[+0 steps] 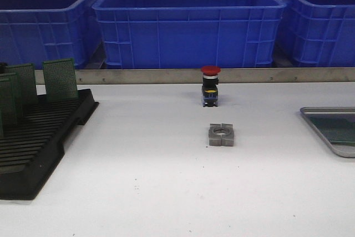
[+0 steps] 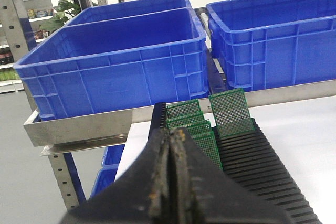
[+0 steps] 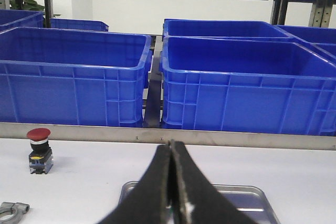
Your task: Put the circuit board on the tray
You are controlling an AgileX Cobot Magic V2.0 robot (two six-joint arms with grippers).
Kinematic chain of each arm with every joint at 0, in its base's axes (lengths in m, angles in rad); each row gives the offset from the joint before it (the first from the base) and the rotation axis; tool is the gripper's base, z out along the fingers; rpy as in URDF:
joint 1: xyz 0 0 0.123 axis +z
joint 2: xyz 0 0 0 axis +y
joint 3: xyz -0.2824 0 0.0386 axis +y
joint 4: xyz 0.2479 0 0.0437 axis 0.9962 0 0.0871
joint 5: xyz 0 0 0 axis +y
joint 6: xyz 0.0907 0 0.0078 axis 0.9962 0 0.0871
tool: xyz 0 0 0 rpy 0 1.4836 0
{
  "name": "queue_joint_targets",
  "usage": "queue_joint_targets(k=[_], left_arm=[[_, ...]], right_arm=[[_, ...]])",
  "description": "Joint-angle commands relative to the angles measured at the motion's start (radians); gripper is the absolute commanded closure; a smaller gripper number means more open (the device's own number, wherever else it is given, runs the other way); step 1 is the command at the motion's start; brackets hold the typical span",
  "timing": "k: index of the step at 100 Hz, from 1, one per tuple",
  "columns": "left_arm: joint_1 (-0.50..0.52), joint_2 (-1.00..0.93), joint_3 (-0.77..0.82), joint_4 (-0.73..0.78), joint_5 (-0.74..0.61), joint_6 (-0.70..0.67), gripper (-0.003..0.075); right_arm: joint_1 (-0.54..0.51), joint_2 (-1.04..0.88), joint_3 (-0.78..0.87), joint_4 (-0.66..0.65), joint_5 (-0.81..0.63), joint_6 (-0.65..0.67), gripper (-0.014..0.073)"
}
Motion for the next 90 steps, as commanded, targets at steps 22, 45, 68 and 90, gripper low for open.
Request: queue_joint_targets(k=[22, 45, 68, 90], left_arm=[[0.001, -0.032, 0.039, -0.001, -0.082, -0.013, 0.0739], [0.001, -0.032, 0.039, -0.001, -0.082, -0.013, 0.0738], [0.001, -0.032, 0.039, -0.001, -0.082, -0.013, 0.0738], [0.001, -0.032, 0.039, -0.001, -0.082, -0.013, 0.0738]], right_arm=[[-0.007, -0.019, 0.01, -0.031, -0.067, 0.03, 0.0662], [-0.007, -0.019, 0.01, -0.031, -0.066, 0.03, 0.0662], [-0.007, -0.019, 0.01, -0.031, -0.066, 0.03, 0.0662], [-0.007, -0.019, 0.01, -0.031, -0.066, 0.03, 0.0662]])
